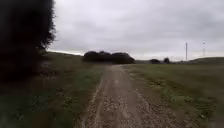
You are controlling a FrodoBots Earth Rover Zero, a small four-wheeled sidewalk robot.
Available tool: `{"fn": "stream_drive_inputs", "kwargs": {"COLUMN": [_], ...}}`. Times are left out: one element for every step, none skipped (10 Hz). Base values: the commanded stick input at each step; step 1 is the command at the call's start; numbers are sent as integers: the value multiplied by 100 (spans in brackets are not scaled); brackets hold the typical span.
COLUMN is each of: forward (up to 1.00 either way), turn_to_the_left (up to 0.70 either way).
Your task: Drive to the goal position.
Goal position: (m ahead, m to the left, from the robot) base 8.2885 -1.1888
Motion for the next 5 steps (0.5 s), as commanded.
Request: {"fn": "stream_drive_inputs", "kwargs": {"forward": [70, 70, 70, 70, 70], "turn_to_the_left": [0, 0, 0, 0, 0]}}
